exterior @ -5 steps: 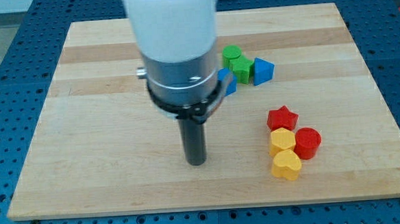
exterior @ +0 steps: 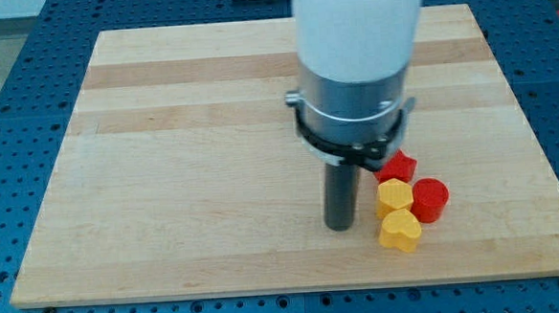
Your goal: Push yellow heart beside yellow hexagon
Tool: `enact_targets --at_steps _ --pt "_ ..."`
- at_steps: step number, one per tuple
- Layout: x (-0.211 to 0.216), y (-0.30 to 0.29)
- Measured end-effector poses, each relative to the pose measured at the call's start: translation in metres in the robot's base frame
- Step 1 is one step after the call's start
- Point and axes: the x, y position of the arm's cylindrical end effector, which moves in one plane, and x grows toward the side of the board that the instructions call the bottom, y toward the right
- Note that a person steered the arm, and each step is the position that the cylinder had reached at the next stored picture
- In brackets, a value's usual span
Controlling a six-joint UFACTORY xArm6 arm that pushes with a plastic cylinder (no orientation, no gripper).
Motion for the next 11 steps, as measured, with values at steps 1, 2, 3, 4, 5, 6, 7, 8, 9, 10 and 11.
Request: enact_targets --at_steps 1,2,3,4,5,6,7,8,9,10,11 --pt "0.015 0.019" --pt "0.032 0.024" --pt "0.035 0.024" --pt "0.035 0.024" --pt "0.043 0.024" --pt "0.053 0.027" --pt "0.055 0.026" --pt "0.055 0.034" --pt "0.054 0.055" --pt "0.056 0.068" --pt "0.058 0.072"
